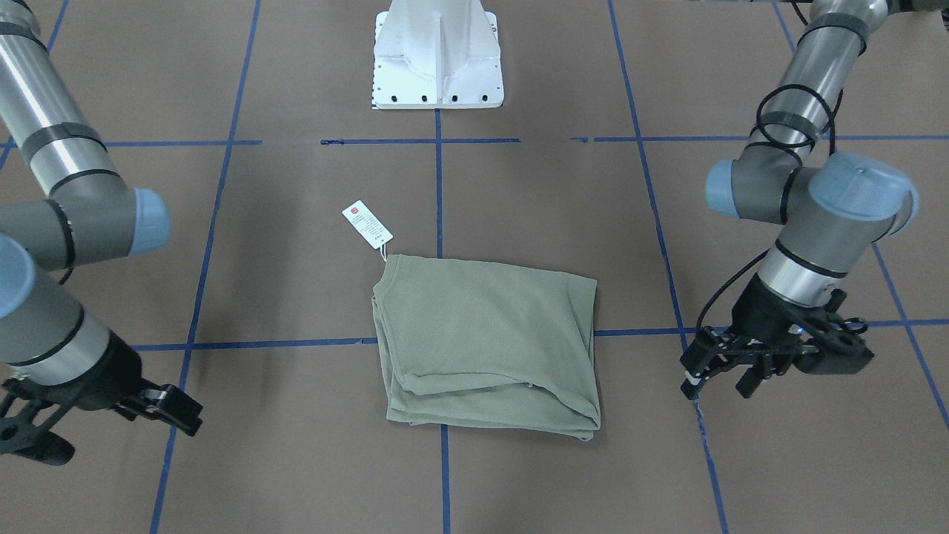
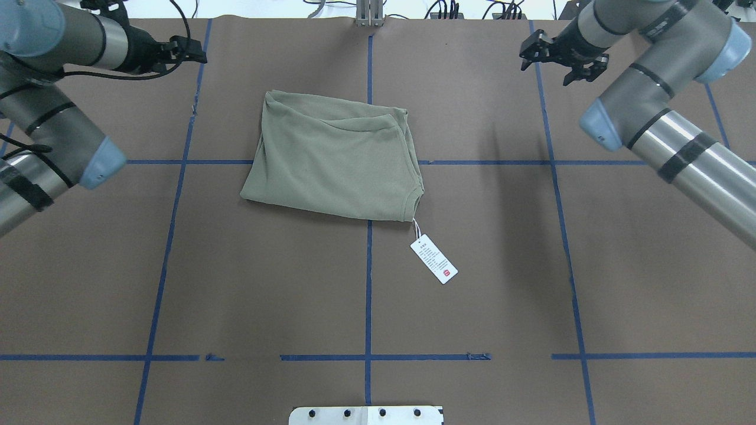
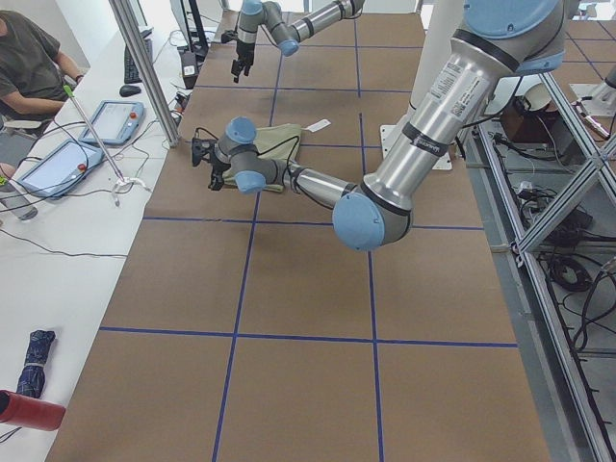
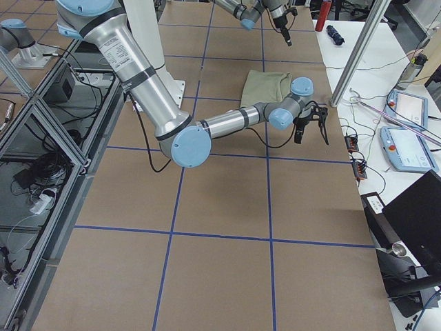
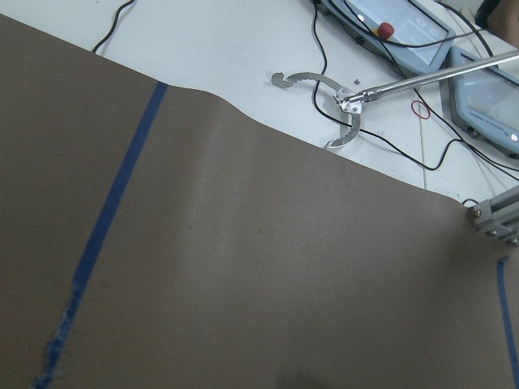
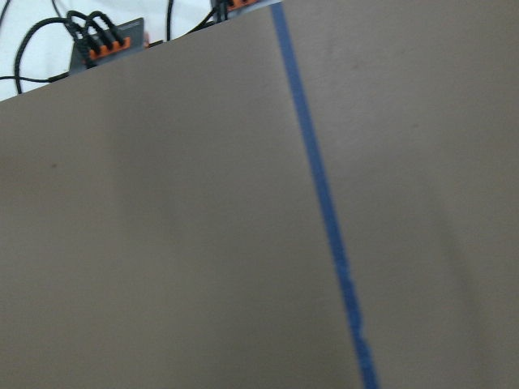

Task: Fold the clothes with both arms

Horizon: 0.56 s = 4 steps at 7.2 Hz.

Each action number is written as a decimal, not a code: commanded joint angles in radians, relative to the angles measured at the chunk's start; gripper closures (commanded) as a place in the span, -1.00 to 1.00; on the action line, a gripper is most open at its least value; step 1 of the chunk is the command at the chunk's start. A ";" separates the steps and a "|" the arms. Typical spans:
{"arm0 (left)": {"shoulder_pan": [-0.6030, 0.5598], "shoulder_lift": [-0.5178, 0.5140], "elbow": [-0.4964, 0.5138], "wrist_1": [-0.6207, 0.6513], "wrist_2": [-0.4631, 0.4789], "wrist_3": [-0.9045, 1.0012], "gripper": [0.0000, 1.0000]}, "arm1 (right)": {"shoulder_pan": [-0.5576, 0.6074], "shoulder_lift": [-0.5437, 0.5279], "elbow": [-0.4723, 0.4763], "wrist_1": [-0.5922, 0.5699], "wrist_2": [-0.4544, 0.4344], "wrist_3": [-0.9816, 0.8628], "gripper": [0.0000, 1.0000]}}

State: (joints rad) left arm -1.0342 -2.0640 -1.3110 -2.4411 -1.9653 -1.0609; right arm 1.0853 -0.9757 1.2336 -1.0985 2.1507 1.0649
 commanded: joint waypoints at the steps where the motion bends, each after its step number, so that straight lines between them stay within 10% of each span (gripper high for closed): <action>1: -0.133 0.106 -0.056 0.077 -0.086 0.360 -1.00 | 0.163 -0.110 0.055 -0.148 0.110 -0.408 -1.00; 4: -0.424 0.165 -0.094 0.438 -0.286 0.900 -1.00 | 0.302 -0.297 0.263 -0.503 0.115 -0.922 -1.00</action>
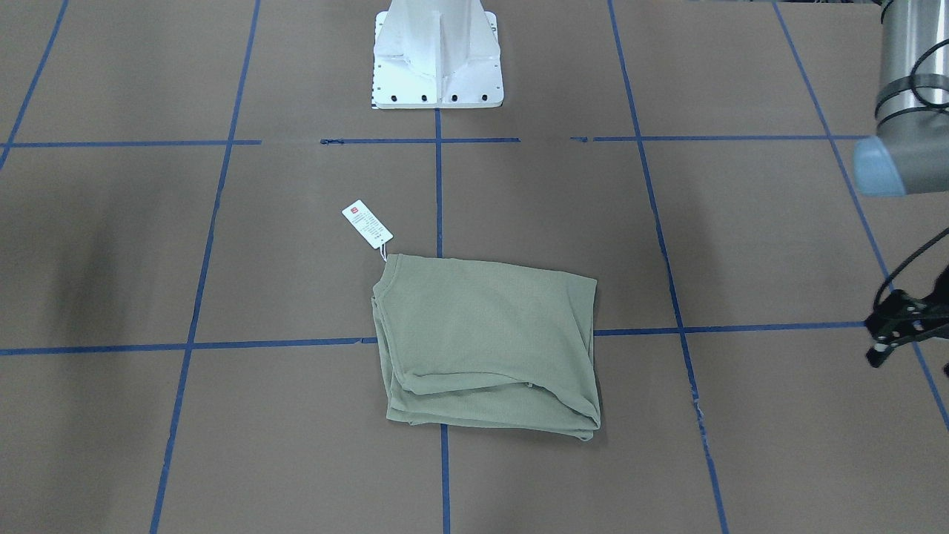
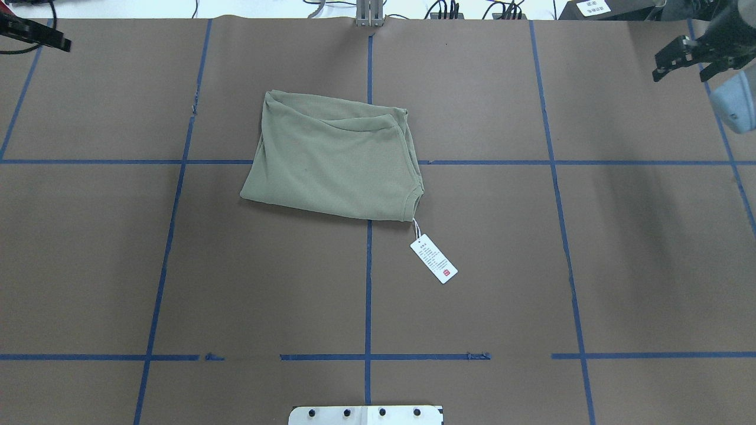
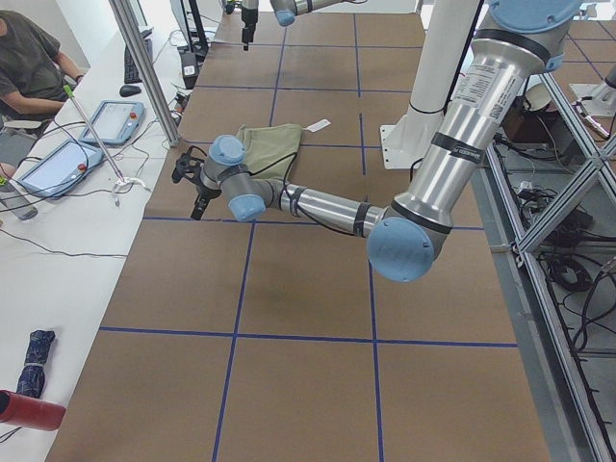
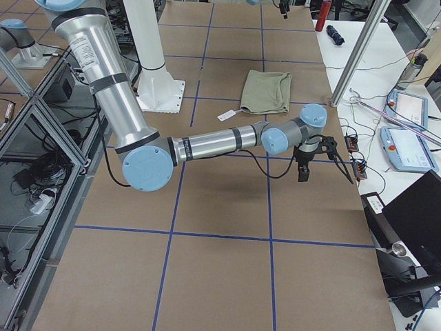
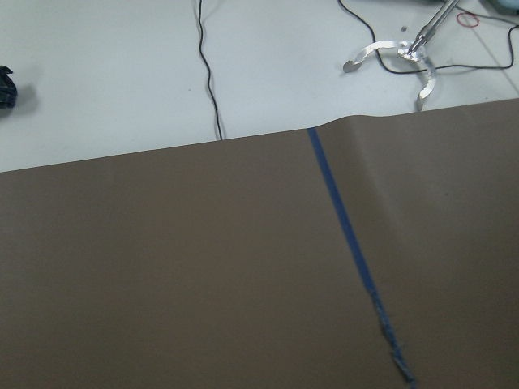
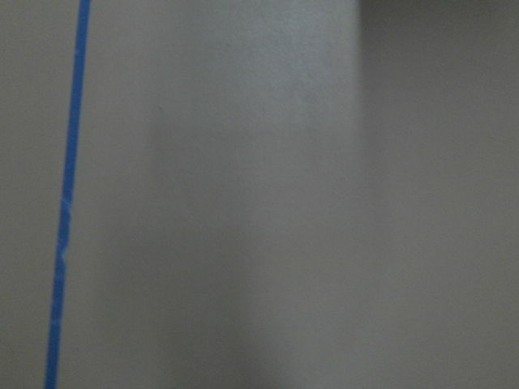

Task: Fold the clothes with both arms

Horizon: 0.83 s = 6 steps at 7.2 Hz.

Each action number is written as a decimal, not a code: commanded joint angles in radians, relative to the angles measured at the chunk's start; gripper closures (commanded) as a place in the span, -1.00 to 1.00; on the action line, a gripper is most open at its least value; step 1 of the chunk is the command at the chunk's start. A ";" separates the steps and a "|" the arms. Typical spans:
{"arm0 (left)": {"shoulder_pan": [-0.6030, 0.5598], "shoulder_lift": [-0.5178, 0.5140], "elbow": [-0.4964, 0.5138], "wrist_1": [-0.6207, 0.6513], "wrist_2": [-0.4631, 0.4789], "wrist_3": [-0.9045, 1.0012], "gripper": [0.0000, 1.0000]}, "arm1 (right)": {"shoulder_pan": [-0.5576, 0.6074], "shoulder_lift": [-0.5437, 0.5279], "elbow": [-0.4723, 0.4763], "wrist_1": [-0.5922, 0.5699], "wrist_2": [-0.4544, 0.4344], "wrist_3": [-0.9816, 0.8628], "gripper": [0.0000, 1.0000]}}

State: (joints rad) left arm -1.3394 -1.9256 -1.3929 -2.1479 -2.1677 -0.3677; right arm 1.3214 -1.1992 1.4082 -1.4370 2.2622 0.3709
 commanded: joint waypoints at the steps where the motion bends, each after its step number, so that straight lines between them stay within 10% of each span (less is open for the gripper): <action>1: -0.170 0.058 -0.020 0.216 -0.093 0.283 -1.00 | 0.135 -0.107 0.116 -0.242 0.003 -0.338 -1.00; 6: -0.196 0.215 -0.149 0.385 -0.155 0.348 -1.00 | 0.170 -0.247 0.199 -0.235 0.053 -0.331 -1.00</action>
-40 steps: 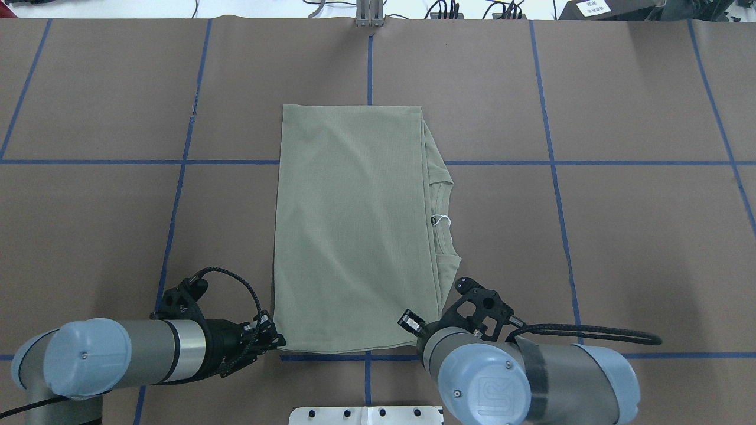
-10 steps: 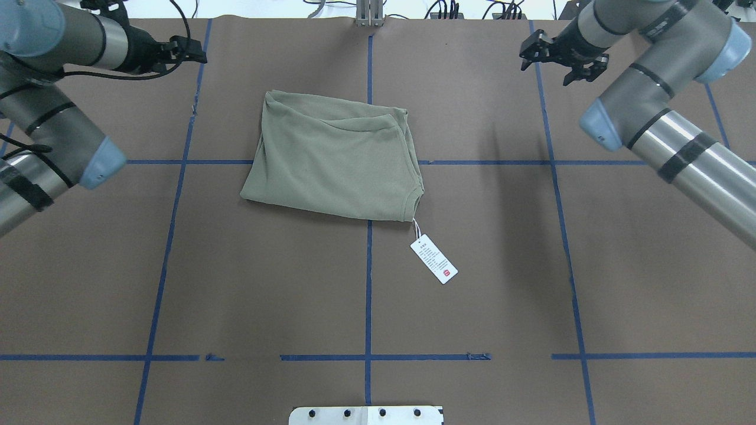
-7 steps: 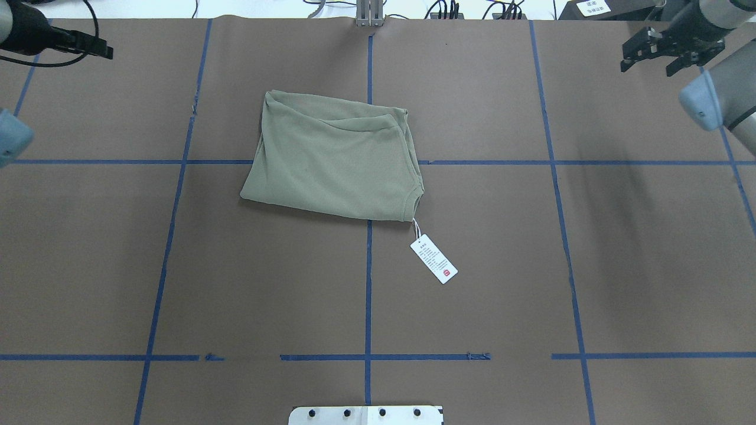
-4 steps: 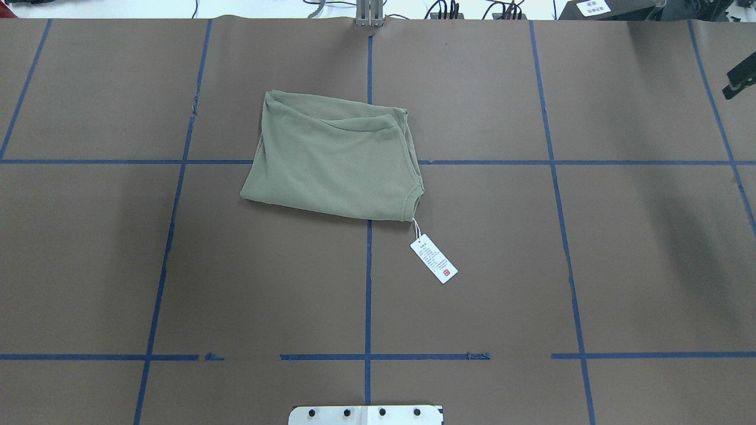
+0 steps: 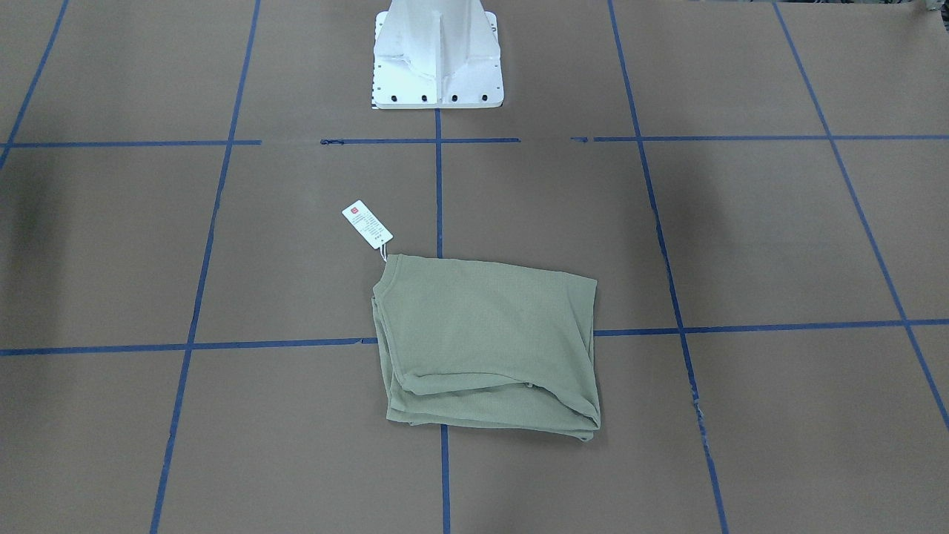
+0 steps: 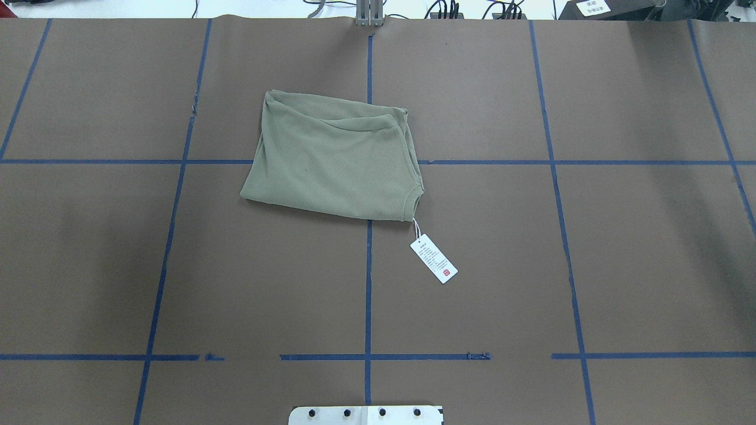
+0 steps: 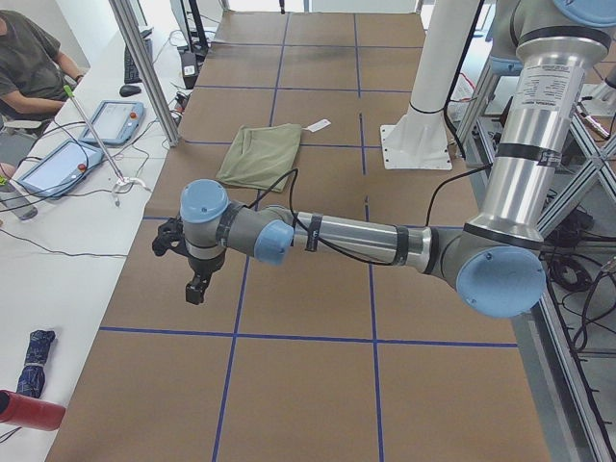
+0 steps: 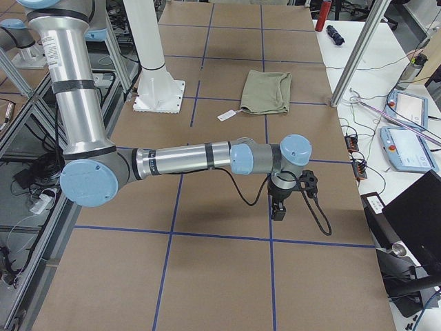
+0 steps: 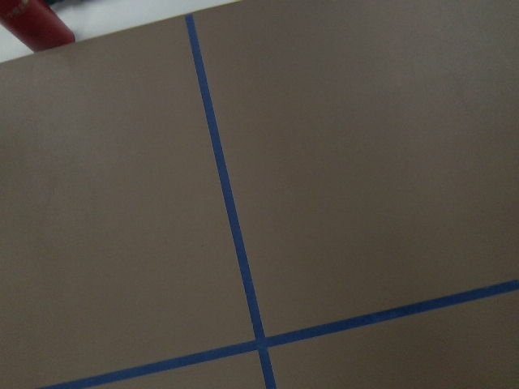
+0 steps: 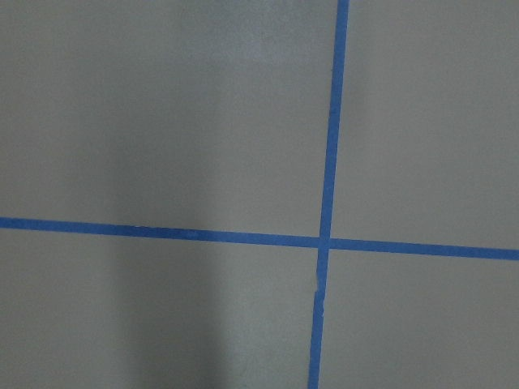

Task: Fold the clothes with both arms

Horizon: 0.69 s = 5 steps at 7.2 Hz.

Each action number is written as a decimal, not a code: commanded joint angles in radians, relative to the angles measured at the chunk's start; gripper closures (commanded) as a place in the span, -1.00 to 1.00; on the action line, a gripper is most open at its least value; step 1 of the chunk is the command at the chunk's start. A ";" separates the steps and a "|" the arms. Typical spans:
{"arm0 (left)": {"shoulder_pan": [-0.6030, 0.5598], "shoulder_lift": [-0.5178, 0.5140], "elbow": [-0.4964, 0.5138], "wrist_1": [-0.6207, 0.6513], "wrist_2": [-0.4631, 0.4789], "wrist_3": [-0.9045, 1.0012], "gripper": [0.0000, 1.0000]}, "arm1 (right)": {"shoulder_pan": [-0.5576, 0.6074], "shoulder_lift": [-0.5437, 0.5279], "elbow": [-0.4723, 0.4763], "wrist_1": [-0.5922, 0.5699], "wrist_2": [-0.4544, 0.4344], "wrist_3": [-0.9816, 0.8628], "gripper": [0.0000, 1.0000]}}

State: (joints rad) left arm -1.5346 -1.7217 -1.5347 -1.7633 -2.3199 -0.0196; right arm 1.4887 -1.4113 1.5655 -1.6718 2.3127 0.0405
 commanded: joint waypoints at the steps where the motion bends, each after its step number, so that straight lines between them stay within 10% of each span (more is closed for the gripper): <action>1: -0.002 0.011 -0.018 -0.002 -0.001 -0.002 -1.00 | 0.002 -0.055 0.069 0.000 0.011 -0.007 -1.00; 5: -0.004 0.100 -0.096 -0.002 -0.036 -0.133 -1.00 | 0.005 -0.103 0.108 -0.014 0.010 0.004 -1.00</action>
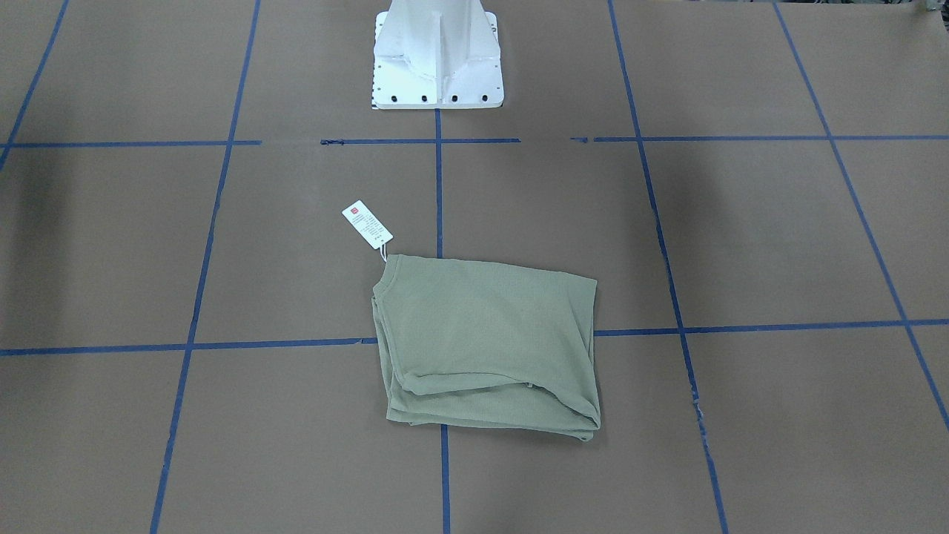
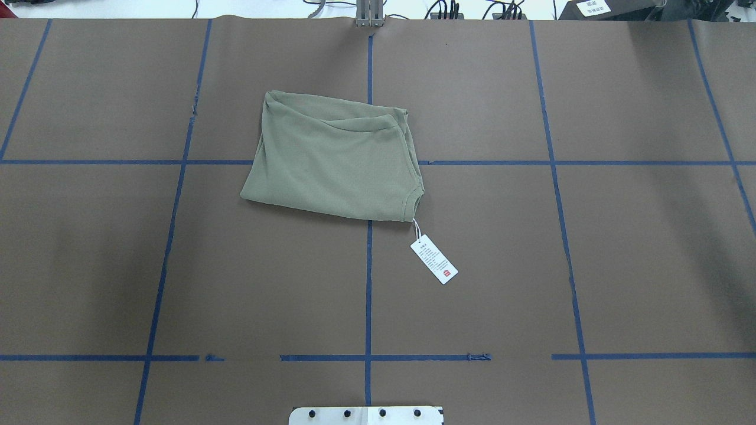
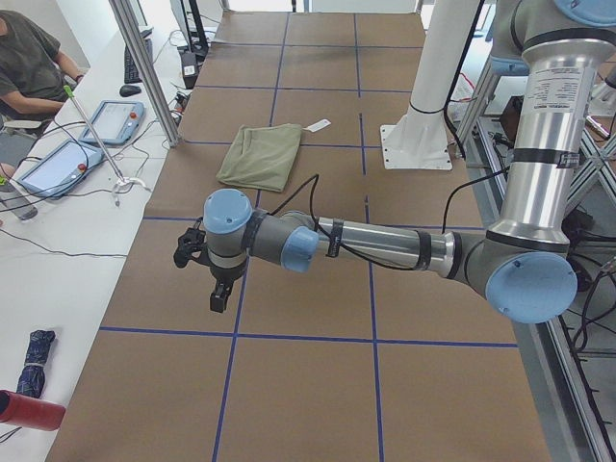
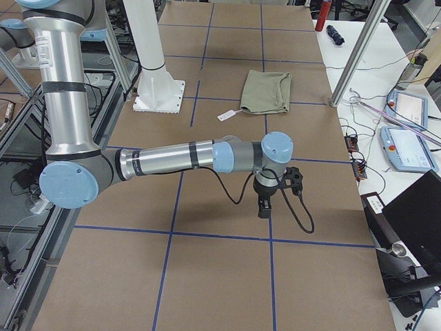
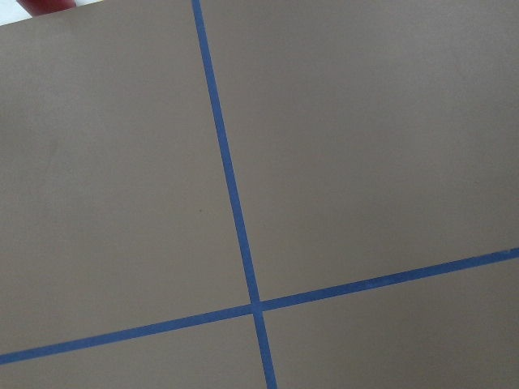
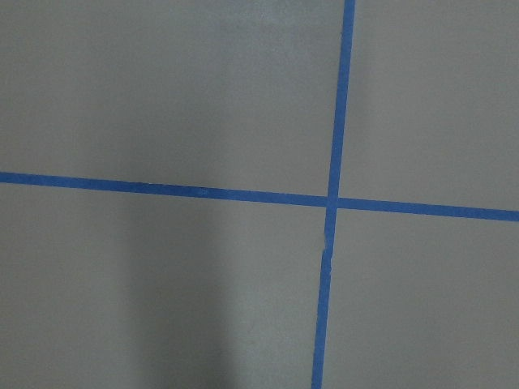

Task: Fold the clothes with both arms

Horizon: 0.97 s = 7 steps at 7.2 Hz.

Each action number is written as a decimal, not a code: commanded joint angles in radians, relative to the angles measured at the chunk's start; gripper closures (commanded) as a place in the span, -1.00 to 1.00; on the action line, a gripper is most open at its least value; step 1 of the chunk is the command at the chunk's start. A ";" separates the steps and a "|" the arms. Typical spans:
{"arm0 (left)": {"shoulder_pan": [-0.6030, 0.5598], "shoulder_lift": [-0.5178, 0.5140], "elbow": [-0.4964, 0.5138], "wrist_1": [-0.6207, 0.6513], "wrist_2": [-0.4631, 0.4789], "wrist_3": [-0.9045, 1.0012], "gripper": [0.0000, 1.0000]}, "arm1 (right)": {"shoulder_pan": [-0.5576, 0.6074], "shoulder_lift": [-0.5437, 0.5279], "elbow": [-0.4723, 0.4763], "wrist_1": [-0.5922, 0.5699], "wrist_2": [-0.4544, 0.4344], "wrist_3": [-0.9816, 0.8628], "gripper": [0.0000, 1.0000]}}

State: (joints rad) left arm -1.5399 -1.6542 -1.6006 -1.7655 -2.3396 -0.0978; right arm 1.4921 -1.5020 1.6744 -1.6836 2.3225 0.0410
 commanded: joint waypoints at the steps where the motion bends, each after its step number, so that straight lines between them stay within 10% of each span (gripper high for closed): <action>1: 0.000 0.036 -0.092 0.038 -0.018 -0.063 -1.00 | 0.000 -0.007 -0.004 -0.001 -0.009 0.002 -1.00; 7: 0.003 0.051 -0.133 0.113 -0.010 -0.060 -1.00 | -0.003 -0.010 -0.030 0.004 0.000 0.002 -1.00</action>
State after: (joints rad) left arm -1.5375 -1.6148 -1.7169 -1.6515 -2.3510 -0.1578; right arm 1.4896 -1.5071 1.6467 -1.6848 2.3201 0.0430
